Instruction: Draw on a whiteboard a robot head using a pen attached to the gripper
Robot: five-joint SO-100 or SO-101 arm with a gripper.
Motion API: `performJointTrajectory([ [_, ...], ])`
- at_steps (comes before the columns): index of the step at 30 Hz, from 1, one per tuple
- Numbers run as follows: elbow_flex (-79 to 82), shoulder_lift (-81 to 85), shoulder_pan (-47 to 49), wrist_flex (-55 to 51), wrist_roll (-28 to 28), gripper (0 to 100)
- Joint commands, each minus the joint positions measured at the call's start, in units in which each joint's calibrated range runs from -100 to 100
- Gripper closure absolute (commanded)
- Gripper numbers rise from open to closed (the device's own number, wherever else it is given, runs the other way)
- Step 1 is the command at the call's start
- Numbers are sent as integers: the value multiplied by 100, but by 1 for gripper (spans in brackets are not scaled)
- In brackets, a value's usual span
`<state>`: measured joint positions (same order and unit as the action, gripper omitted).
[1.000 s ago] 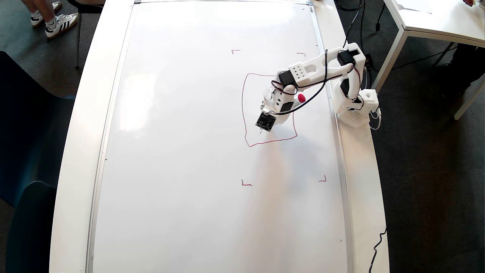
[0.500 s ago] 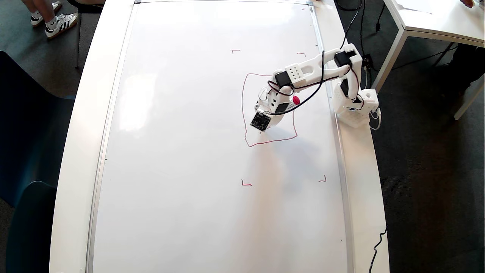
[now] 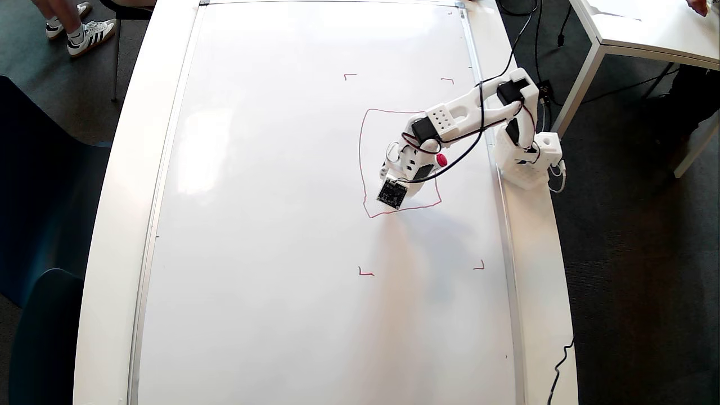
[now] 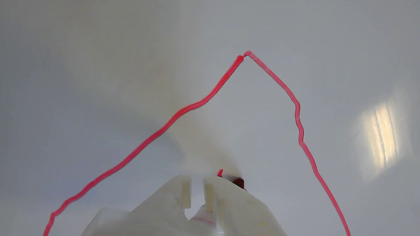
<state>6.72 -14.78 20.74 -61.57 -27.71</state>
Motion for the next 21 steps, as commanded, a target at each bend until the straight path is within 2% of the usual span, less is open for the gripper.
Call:
performJointTrajectory([
  [1, 50, 48, 44, -64, -33, 99],
  [16, 223, 1172, -103, 23, 133, 99],
  [21, 504, 1180, -567, -20, 332, 99],
])
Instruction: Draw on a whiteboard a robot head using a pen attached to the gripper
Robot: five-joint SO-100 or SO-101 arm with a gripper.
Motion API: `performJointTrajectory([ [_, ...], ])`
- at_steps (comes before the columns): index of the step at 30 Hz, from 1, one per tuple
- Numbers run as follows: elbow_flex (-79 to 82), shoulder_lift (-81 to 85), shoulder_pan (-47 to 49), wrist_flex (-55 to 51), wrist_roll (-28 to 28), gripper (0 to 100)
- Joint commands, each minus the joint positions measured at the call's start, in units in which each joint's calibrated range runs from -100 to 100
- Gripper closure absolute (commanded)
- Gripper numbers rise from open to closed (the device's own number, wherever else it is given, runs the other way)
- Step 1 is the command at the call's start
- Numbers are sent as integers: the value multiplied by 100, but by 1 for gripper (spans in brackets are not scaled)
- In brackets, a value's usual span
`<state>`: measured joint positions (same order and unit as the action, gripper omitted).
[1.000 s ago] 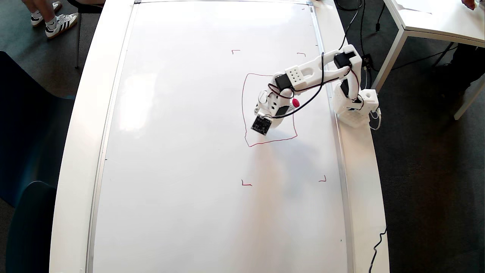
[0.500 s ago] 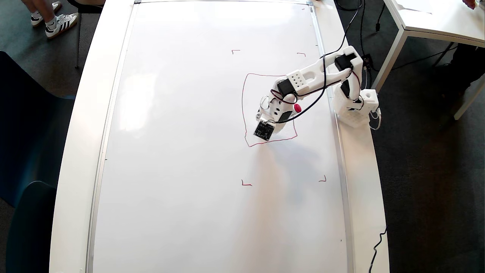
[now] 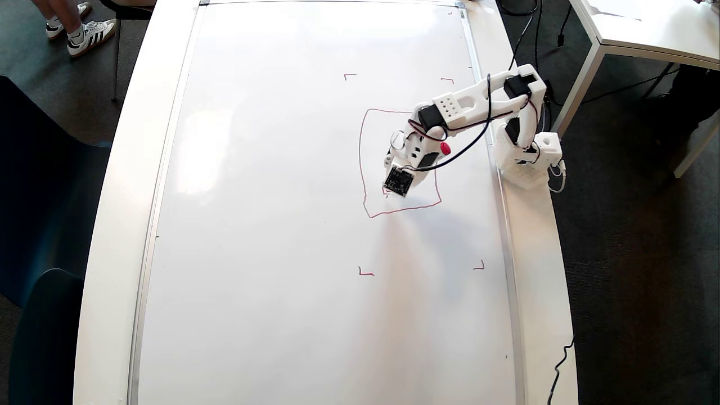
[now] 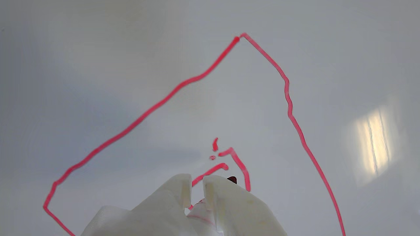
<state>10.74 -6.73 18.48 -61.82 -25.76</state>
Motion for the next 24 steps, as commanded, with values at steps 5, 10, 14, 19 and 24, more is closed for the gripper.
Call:
performJointTrajectory([
  [5, 329, 376, -827, -30, 270, 99],
  [10, 347, 393, -1174, -38, 447, 99],
  [14, 502, 770, -1380, -38, 587, 99],
  [19, 638, 862, -1645, -47, 689, 99],
  [24, 692, 921, -1977, -47, 785, 99],
])
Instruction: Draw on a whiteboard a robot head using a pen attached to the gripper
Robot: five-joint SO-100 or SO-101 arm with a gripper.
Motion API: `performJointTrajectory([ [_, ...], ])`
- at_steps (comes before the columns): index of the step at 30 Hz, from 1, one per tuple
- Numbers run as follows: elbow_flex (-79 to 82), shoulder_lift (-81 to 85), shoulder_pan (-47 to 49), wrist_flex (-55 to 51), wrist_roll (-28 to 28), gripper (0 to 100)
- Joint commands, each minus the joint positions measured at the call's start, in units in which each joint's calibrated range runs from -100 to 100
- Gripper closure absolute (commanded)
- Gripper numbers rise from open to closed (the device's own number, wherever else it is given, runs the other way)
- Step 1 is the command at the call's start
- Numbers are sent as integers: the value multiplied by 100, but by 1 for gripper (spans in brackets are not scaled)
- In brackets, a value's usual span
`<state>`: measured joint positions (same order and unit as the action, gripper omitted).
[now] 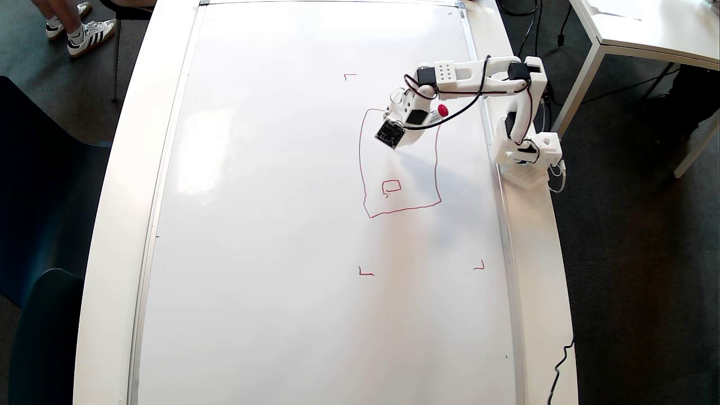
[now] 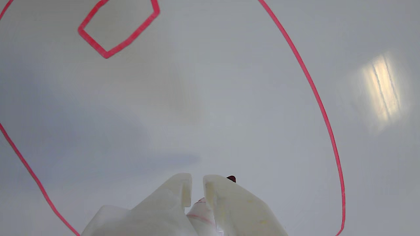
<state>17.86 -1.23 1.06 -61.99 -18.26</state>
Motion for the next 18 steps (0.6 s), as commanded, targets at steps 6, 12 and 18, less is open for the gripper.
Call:
performJointTrajectory([
  [6, -20, 312, -419, -30, 110, 99],
  [12, 52, 295, -360, -21, 56, 99],
  [18, 16, 77, -360, 48, 51, 99],
])
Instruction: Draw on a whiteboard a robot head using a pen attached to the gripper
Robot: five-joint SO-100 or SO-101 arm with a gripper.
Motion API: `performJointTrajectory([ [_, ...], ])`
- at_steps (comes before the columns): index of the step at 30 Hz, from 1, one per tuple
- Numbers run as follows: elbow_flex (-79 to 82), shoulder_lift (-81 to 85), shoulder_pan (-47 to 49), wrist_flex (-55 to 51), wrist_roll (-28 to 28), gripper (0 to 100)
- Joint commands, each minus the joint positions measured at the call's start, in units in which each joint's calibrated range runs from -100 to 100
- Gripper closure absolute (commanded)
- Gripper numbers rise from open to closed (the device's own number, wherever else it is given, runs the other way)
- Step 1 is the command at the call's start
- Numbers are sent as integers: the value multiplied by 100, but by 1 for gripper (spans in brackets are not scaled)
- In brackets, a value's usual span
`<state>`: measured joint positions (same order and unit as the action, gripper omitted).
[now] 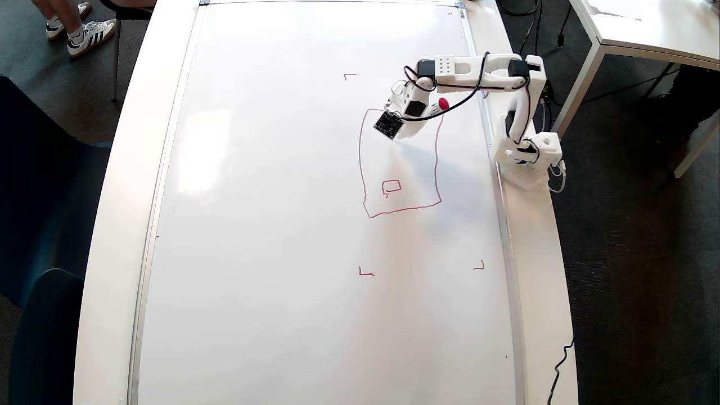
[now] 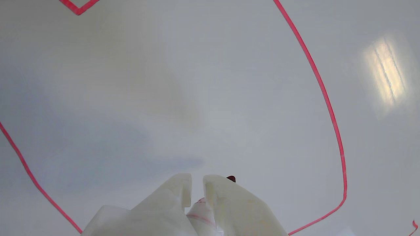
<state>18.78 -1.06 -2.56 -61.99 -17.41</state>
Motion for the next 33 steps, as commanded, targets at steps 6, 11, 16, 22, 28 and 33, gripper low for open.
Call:
performJointTrajectory([
  [6, -212, -175, 10, 66, -77, 99],
  [11, -221, -217, 39, 74, -136, 99],
  [16, -212, -234, 91, 456, -130, 99],
  [22, -194, -242, 98, 552, -114, 99],
  [28, -121, -251, 290, 552, -136, 99],
  [33, -121, -259, 385, 552, -141, 99],
])
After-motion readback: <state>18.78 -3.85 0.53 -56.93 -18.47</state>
